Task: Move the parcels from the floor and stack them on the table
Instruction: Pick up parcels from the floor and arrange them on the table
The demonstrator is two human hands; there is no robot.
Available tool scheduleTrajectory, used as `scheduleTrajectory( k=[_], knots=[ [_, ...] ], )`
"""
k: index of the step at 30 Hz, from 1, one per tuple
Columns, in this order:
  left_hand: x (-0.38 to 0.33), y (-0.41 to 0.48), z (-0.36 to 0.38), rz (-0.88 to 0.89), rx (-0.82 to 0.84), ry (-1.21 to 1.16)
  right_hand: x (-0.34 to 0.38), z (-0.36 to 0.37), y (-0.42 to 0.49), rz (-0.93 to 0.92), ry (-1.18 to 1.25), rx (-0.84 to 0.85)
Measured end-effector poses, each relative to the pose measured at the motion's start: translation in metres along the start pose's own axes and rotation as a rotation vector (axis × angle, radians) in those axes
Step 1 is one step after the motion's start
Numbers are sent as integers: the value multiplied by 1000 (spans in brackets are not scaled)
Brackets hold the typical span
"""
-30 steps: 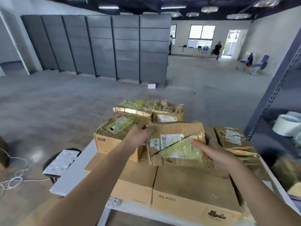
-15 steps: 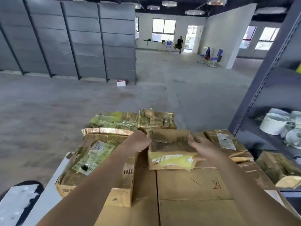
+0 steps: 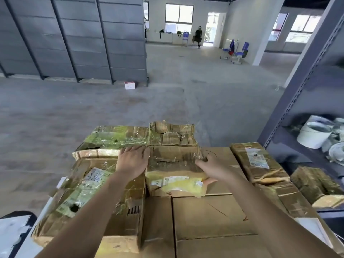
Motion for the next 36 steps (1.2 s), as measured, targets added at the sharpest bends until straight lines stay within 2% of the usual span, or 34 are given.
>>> scheduleTrajectory(
  k=[3, 7, 12, 16, 19, 21, 27, 32, 36],
  knots=[
    [1, 1, 1, 6, 40, 53, 8, -5, -3, -14, -142, 23],
    [-2, -1, -1, -1, 33, 43, 15, -20, 2, -100, -140, -63],
    [-3, -7, -15, -6, -42, -127, 19, -16, 5, -151, -218, -127],
    [2, -10, -28, -16, -52, -217, 26, -27, 1, -163, -254, -301],
    [3, -13, -35, -4, -75, -272, 39, -33, -7, -200, -482, -473],
    [2, -15, -37, 4, -84, -294, 50, -29, -15, -245, -544, -527],
    [-12, -41, -41, 30, -103, -311, 75, -3, -48, -382, -458, -542],
    [-16, -86, -52, -14, -169, -313, 81, 12, -80, -532, -416, -512],
    [-16, -136, -62, -106, -265, -351, 90, 30, -101, -661, -286, -402]
  ],
)
Point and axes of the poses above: each hand's wrist, its own y-axis towards the middle knuckle, its own z-axis out of the palm, x = y × z, the point moved 8 cm from there along y, towards the middle knuckle, and after that the axes turned 6 degrees about -y, right-handed, at the moved point
